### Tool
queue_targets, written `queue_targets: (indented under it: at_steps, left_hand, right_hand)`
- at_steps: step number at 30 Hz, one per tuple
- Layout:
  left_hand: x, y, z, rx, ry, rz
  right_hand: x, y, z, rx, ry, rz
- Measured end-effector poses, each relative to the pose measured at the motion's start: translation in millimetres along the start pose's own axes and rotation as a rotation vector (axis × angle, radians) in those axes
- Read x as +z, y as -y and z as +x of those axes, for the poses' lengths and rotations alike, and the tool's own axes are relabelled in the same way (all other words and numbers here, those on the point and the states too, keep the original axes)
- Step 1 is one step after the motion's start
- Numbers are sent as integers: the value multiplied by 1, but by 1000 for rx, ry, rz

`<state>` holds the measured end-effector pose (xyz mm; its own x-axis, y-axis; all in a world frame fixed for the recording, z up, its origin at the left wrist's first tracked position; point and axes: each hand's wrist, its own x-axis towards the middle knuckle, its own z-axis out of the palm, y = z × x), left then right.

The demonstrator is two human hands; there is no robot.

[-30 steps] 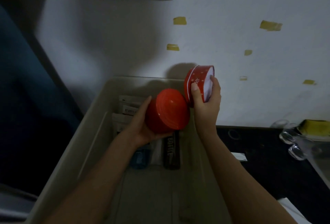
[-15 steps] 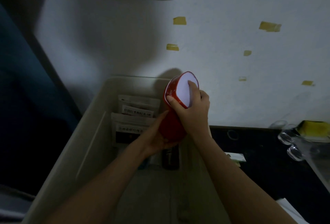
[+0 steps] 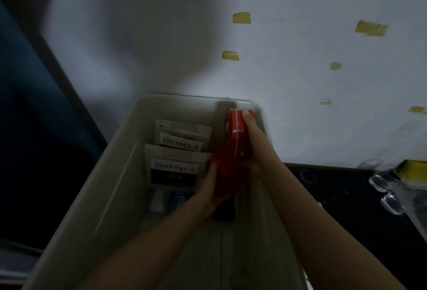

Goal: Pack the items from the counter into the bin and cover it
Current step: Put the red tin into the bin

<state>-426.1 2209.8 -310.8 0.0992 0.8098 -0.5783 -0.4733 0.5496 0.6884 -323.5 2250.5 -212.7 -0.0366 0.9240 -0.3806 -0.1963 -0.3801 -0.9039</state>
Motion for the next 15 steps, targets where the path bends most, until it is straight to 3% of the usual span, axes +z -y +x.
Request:
queue_targets:
  at_steps: [6, 11, 15]
  left_hand:
    - [10, 6, 14, 99, -73, 11]
    - [10, 5, 27, 84, -213, 5]
    - [6, -4, 22, 13, -109, -12]
  right_hand:
    - [-6, -4, 11, 72, 36, 130]
    - [-7, -5, 14, 112, 27, 126]
    - [-8, -2, 12, 110, 15, 103]
